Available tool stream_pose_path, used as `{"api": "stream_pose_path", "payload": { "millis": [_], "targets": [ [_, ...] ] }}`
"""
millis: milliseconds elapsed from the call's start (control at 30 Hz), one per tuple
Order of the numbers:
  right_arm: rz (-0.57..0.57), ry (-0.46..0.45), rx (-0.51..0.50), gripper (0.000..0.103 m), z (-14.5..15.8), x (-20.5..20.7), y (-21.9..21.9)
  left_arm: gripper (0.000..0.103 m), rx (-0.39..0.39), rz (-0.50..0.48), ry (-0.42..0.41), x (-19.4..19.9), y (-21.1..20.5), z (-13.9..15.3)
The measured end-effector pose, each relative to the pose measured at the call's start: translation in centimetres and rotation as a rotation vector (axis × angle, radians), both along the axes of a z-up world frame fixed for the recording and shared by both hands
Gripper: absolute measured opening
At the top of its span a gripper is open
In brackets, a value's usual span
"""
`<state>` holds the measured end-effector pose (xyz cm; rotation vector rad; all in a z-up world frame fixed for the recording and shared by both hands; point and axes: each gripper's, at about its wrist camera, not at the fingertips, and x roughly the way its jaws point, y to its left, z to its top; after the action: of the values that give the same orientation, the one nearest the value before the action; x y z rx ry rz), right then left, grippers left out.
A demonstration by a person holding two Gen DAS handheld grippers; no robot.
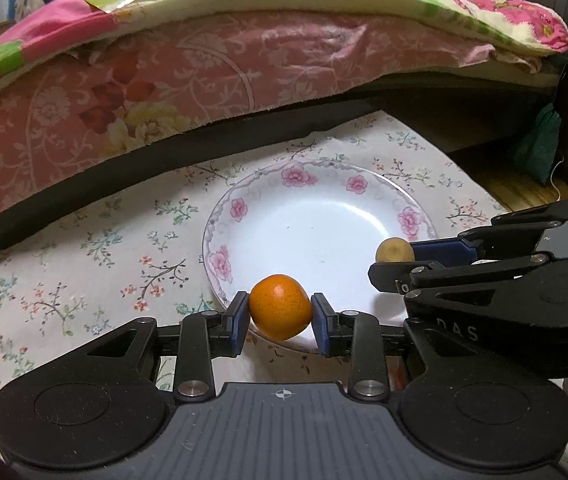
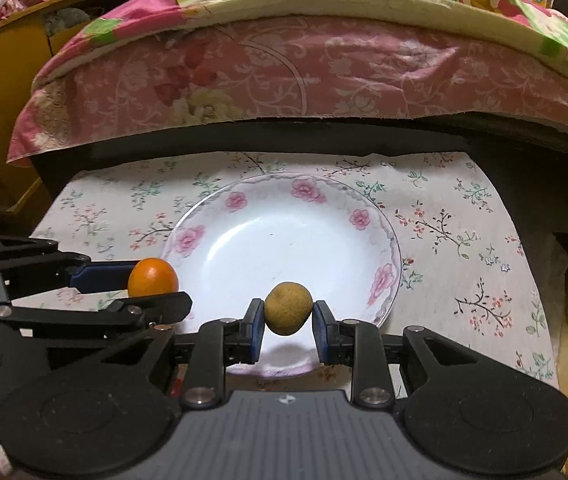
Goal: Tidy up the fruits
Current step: 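Carry the tan fruit and the mandarin in both grippers over the white plate, then open both grippers to drop the fruits into the white plate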
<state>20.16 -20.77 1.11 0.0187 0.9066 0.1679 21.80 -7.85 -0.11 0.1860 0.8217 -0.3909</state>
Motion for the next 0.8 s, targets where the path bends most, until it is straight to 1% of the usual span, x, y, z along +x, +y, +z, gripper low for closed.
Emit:
{"api": "stream_pose_path", "payload": {
  "millis": [167, 300, 800],
  "targets": [
    [-0.001, 0.007, -0.014, 0.026, -1.1, 0.9, -0.2, 0.040, 0.002, 0.003, 0.009, 0.7, -0.1, -0.7],
    [-0.001, 0.011, -0.011, 0.026, -1.5, 1.3, -0.3, 0.040, 0.011, 0.000, 0.001, 0.8, -0.2, -0.9],
    [-0.009, 0.012, -0.016, 0.027, -2.1, 1.8, -0.2, 0.041, 0.032, 0.000, -0.010, 0.9, -0.6, -1.1]
  ]
}}
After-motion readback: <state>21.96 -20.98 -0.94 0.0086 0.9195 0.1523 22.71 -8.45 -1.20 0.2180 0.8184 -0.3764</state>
